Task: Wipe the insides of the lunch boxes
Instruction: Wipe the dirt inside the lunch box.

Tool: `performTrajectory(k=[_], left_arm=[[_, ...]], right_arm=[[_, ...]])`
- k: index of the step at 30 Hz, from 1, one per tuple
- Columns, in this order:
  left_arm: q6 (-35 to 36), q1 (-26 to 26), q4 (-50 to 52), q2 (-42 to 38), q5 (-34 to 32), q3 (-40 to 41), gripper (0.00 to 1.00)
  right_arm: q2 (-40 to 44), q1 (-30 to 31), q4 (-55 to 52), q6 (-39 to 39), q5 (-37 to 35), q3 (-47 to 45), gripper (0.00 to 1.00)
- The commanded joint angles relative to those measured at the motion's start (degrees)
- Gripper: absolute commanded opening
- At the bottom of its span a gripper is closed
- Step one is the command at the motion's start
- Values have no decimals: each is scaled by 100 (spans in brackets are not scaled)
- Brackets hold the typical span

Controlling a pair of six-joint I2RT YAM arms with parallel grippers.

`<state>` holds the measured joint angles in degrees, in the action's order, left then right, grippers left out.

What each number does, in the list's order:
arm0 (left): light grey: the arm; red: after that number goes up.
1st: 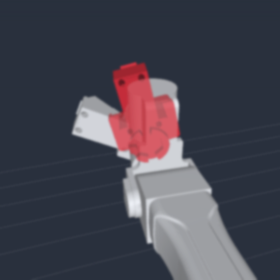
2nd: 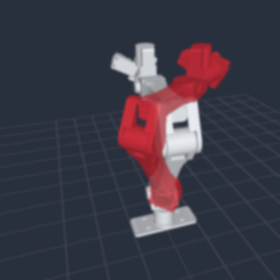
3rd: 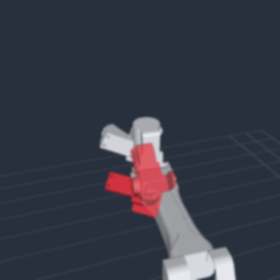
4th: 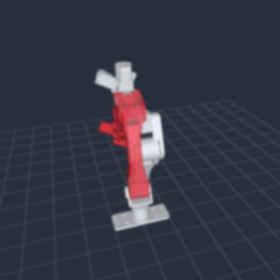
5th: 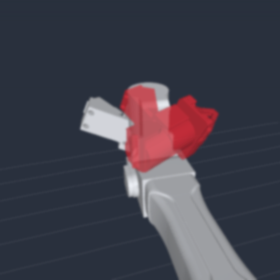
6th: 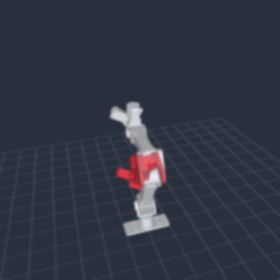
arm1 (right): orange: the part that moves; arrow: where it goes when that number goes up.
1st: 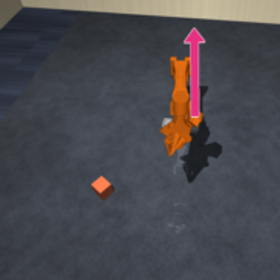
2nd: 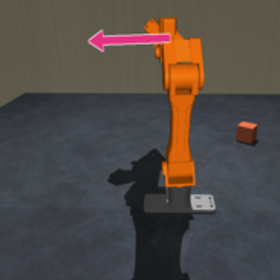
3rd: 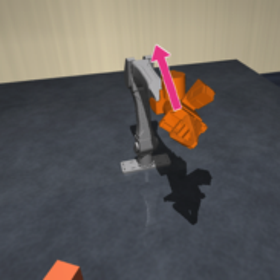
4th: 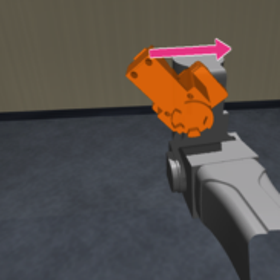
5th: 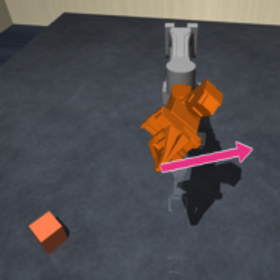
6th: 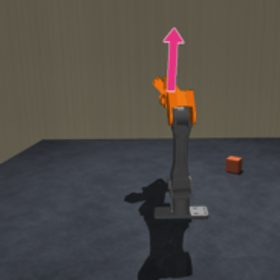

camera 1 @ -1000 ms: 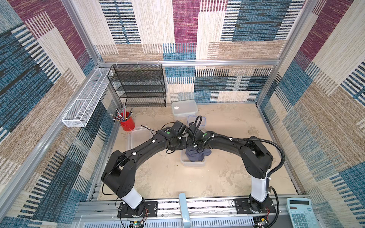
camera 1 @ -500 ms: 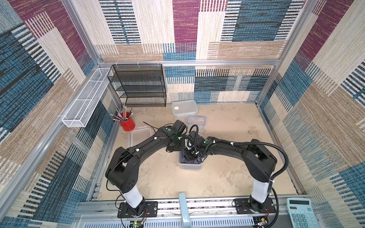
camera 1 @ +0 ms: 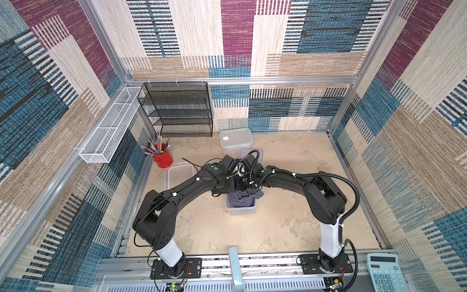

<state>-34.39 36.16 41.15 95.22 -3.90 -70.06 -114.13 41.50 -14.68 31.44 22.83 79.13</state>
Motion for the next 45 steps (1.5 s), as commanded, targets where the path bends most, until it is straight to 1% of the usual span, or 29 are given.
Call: performTrajectory(k=[1,6,10,13,15,20,23,26,28,32,36,39,42,45], left_arm=[[-50,125,177,-27,521,101,0],[-152,206,167,-166,528,264,0],[-167,205,175,-272,452,374,0],[-160,207,303,-306,229,373,0],[-125,207,410,-294,62,338,0],[-49,193,592,-242,-144,232,0],[-22,157,652,-214,-229,179,0],[31,109,785,-123,-348,45,0],[80,67,863,-62,-464,-36,0],[162,-23,894,60,-498,-219,0],[215,-57,891,173,-489,-370,0],[226,-69,897,229,-473,-450,0],[195,-70,851,289,-383,-466,0],[162,-68,850,335,-259,-447,0]], right_arm=[[-60,1,1008,210,-682,276,0],[-60,8,919,228,-2053,436,0],[29,8,638,6,-3134,401,0],[72,6,221,-259,-3822,414,0],[172,8,18,-414,-4268,259,0],[418,7,-364,-669,-4931,-109,0],[542,8,-673,-816,-5019,-248,0],[623,69,-1090,-1019,-4778,-273,0],[672,165,-1271,-1246,-4465,-334,0],[669,378,-1628,-1597,-3474,-427,0],[694,500,-1701,-1714,-2349,-593,0],[720,509,-1461,-1611,-1418,-742,0],[692,509,-854,-1329,-344,-803,0],[589,509,-181,-949,405,-756,0]])
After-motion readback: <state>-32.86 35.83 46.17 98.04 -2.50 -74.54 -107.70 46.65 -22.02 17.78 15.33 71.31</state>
